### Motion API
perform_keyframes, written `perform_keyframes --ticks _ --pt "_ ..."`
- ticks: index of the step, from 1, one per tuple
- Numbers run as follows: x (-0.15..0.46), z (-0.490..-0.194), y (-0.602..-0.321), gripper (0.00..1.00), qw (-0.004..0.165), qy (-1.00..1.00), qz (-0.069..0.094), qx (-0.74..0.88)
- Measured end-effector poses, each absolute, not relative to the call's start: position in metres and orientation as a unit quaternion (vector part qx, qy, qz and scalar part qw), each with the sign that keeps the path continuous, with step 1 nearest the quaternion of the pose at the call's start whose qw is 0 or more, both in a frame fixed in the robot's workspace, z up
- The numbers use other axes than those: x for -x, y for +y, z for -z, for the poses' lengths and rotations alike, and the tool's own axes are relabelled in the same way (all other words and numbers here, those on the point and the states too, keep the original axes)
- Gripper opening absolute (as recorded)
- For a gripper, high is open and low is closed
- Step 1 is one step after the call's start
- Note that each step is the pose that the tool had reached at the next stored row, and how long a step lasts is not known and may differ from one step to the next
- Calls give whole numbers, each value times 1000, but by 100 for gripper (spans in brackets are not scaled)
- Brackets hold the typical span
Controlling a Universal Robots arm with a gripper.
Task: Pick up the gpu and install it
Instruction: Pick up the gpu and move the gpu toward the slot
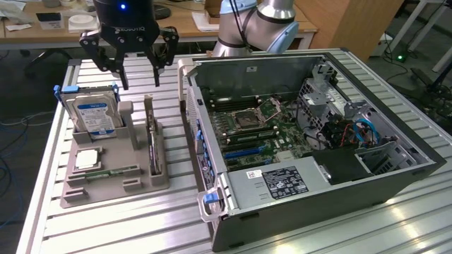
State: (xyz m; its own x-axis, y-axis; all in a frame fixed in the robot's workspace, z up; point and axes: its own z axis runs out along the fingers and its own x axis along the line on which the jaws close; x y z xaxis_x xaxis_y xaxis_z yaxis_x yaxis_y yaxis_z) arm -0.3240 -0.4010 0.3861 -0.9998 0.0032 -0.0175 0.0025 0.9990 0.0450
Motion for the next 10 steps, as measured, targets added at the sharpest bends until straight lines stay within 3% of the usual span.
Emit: perform_keyframes --ticks 10 --pt "324 -376 -404 59 0 1000 -23 18"
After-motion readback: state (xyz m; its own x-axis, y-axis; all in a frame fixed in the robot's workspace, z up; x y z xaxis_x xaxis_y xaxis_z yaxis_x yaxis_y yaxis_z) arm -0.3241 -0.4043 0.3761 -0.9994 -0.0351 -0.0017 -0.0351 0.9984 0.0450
